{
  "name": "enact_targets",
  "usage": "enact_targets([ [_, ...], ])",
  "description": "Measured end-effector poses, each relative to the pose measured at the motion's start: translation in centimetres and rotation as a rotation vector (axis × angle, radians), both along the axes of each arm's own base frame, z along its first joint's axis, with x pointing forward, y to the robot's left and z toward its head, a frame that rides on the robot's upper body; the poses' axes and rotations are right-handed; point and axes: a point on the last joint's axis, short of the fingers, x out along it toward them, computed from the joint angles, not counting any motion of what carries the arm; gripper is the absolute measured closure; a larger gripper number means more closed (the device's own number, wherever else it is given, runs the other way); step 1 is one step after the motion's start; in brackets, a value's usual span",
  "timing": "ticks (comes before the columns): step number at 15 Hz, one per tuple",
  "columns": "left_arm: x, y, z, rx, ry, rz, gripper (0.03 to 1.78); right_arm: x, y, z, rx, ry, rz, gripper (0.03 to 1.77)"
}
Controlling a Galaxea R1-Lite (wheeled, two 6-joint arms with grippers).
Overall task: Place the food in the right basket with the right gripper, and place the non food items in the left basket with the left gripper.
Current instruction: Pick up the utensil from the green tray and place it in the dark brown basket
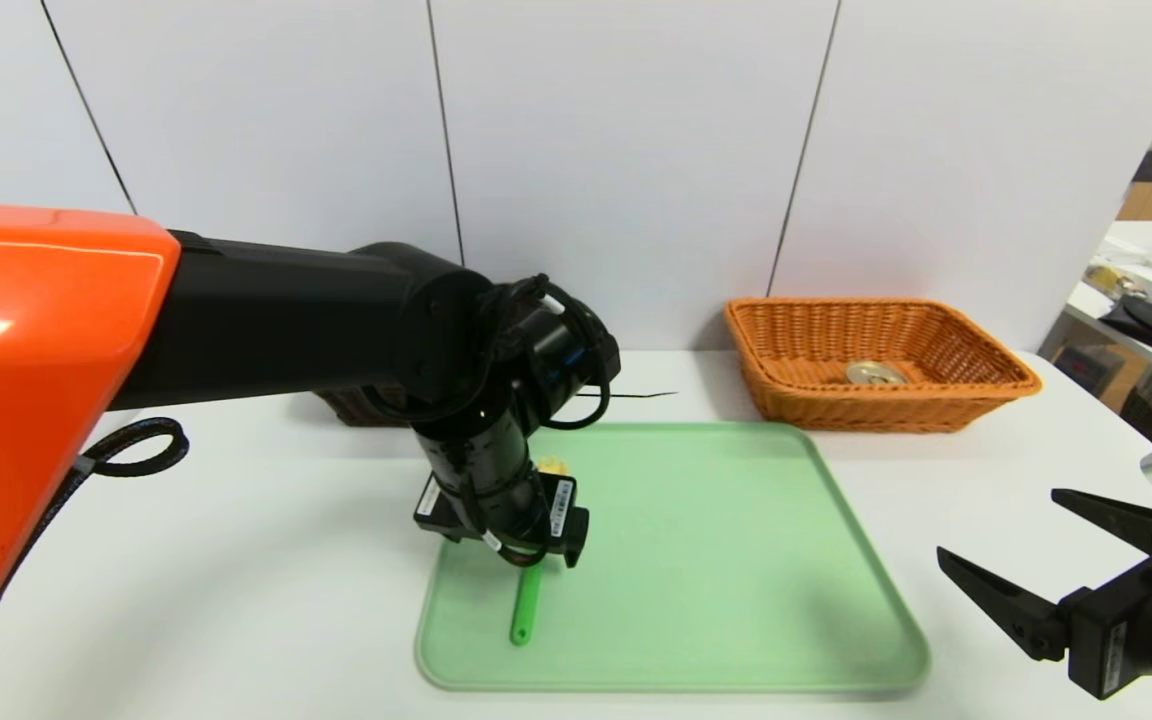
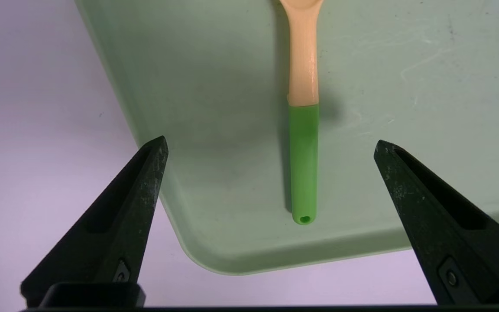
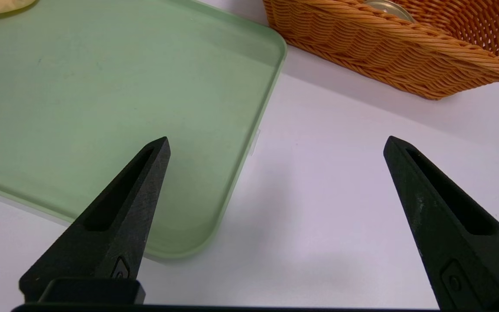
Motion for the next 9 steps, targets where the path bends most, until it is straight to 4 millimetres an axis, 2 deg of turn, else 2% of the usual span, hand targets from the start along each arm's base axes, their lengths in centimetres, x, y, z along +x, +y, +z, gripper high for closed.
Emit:
enact_targets([
  [9, 1.2, 0.0, -1.3, -0.025, 0.043, 0.002, 0.12, -0.1, 0.0, -0.2, 0.000, 0.006, 0.000, 0.10],
])
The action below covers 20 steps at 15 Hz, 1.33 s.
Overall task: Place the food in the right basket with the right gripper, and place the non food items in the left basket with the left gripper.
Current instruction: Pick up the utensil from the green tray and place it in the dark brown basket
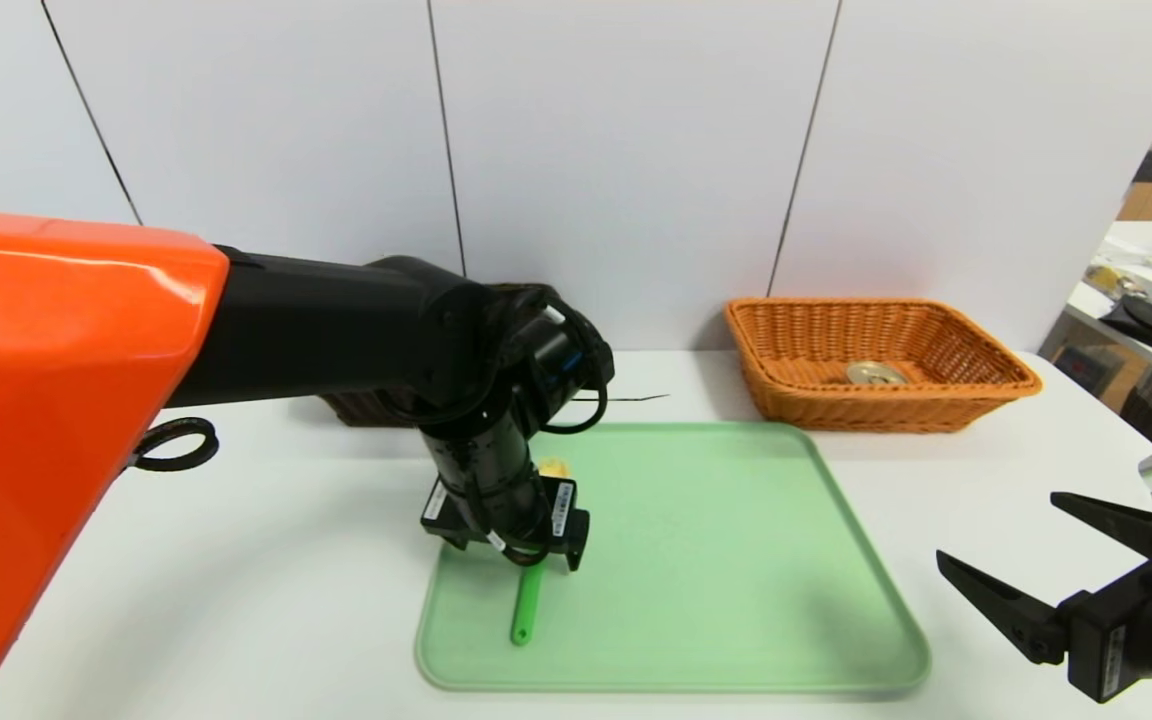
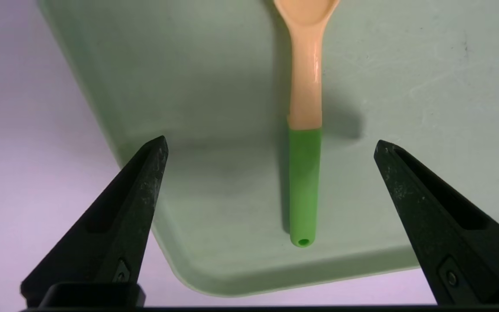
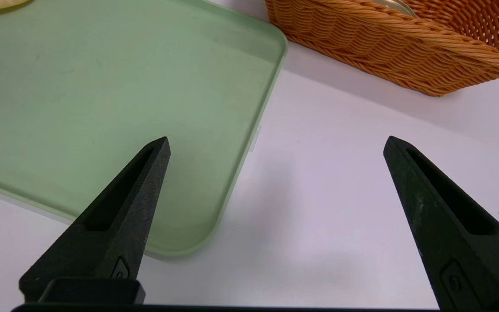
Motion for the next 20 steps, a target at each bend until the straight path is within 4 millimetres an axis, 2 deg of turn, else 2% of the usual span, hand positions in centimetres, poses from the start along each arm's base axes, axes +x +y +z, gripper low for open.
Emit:
enact_targets([
  [12, 2.4, 0.8, -1.5, -0.020, -0.006, 0.001, 0.12, 0.1, 0.0, 0.0, 0.000, 0.002, 0.000, 0.10],
  [20, 2.7, 0.8, -2.4, -0.002, 0.016, 0.007, 0.12, 0.1, 0.0, 0.0, 0.002, 0.001, -0.001, 0.10],
])
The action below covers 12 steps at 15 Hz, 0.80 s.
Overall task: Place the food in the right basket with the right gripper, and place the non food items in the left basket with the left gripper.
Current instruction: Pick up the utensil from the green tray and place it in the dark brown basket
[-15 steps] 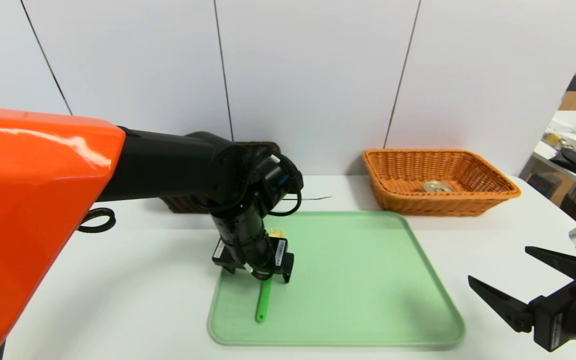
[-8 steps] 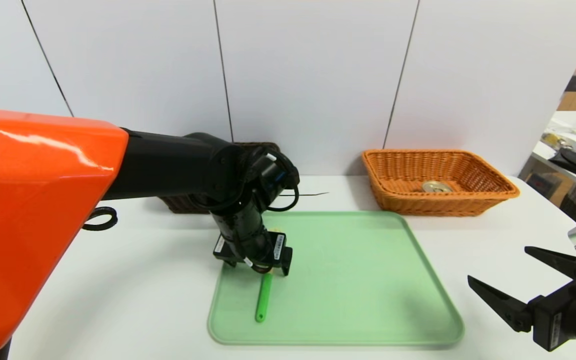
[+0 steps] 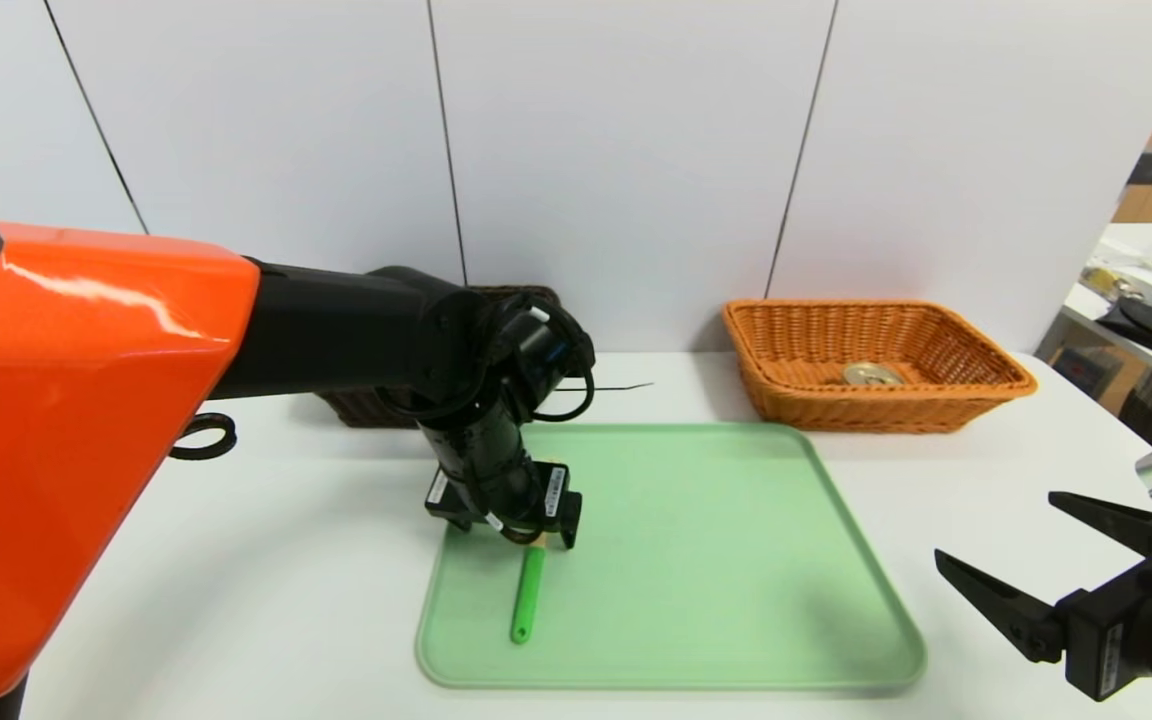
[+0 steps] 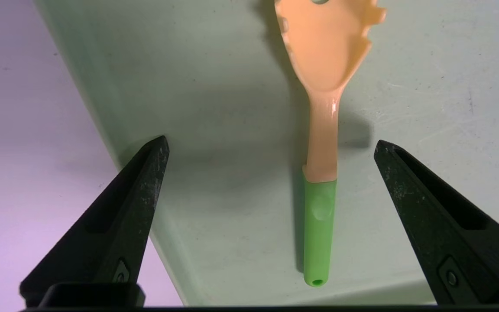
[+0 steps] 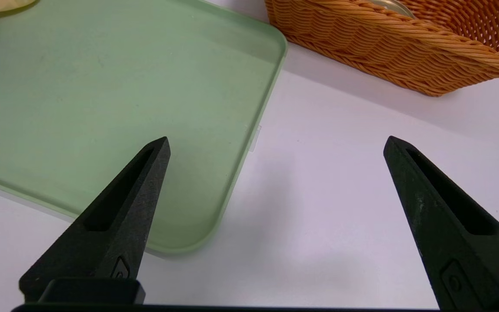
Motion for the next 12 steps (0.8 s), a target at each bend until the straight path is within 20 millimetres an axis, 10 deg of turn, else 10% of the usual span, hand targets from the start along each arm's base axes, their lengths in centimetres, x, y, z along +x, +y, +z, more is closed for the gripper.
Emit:
enact_targets([
  [6, 0.19, -0.08, -0.68, 0.012, 0.015, 0.002, 0.12, 0.09, 0.02, 0.04, 0.000, 0.000, 0.000, 0.10],
  [12, 0.23, -0.11, -1.09, 0.020, 0.023, 0.004, 0.89, 0.18, 0.05, -0.03, -0.001, 0.006, 0.000, 0.10],
])
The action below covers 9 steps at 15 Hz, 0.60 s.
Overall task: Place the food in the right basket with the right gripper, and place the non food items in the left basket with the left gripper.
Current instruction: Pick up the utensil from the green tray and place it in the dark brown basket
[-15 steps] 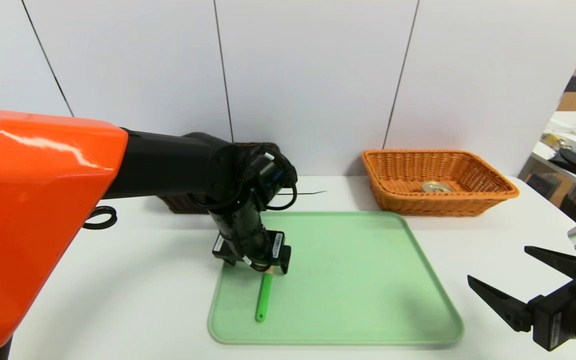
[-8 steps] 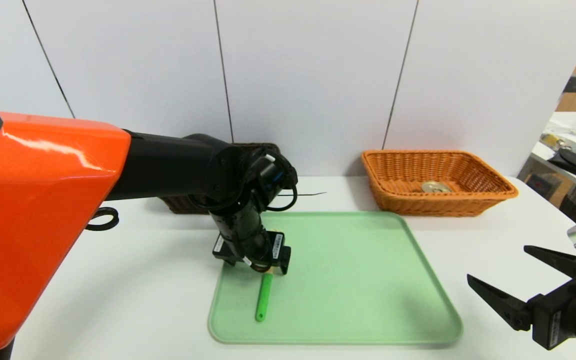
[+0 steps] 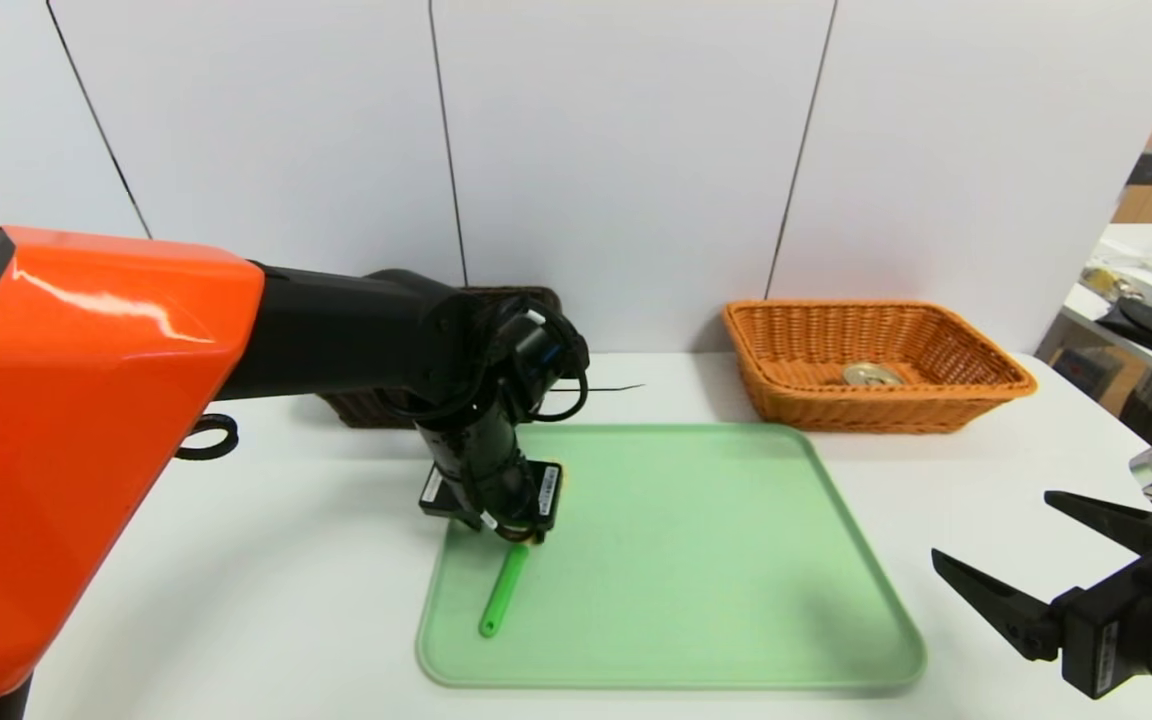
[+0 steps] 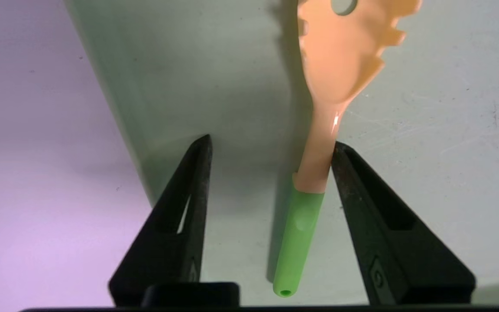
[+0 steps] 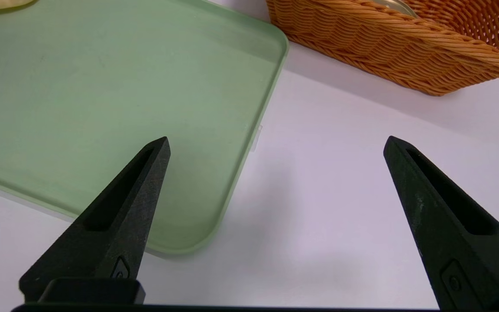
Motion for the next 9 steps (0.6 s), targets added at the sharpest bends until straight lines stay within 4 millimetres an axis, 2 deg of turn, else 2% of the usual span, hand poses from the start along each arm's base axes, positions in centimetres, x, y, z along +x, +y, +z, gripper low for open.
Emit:
enact_targets([
  [2, -0.01, 0.00, -0.09, 0.000, 0.004, 0.000, 1.06, 0.01, 0.00, -0.01, 0.001, 0.001, 0.000, 0.10],
  [4, -0.05, -0.03, -0.20, -0.006, 0.012, -0.003, 1.75, 0.02, 0.01, -0.01, 0.000, 0.001, 0.000, 0.10],
  [9, -0.11, -0.03, -0.15, -0.001, 0.010, -0.005, 1.75, 0.01, 0.01, -0.01, -0.001, 0.001, 0.000, 0.10],
])
